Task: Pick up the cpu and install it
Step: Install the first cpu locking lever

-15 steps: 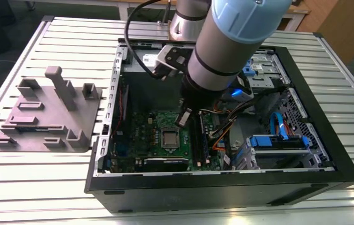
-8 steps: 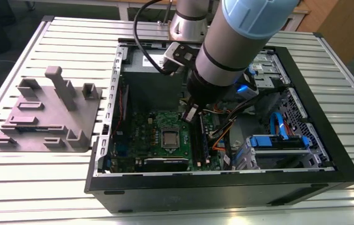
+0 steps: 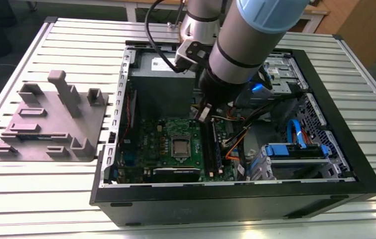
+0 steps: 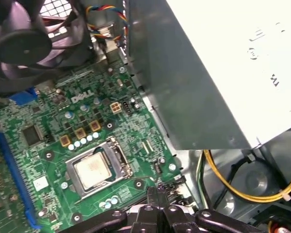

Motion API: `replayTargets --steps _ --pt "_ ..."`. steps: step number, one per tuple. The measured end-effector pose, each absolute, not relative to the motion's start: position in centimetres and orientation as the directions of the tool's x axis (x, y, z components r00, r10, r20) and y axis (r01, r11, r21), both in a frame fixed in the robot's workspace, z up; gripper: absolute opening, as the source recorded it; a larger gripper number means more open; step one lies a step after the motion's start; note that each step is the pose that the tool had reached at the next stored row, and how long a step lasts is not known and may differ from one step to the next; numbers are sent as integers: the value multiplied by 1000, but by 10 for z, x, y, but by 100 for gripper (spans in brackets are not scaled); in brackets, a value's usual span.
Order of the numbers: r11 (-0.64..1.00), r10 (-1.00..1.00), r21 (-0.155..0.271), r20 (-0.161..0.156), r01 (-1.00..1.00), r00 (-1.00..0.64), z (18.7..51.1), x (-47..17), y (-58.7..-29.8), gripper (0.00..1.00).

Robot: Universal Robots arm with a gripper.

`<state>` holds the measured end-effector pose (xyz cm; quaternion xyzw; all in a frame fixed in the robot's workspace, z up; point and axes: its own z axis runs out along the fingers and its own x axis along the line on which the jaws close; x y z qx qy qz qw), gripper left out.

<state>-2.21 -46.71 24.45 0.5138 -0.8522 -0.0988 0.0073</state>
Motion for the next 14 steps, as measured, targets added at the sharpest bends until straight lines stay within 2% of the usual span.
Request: replayTargets --steps 14 --pt "452 -877 176 -89 -874 -472 238 -22 -456 11"
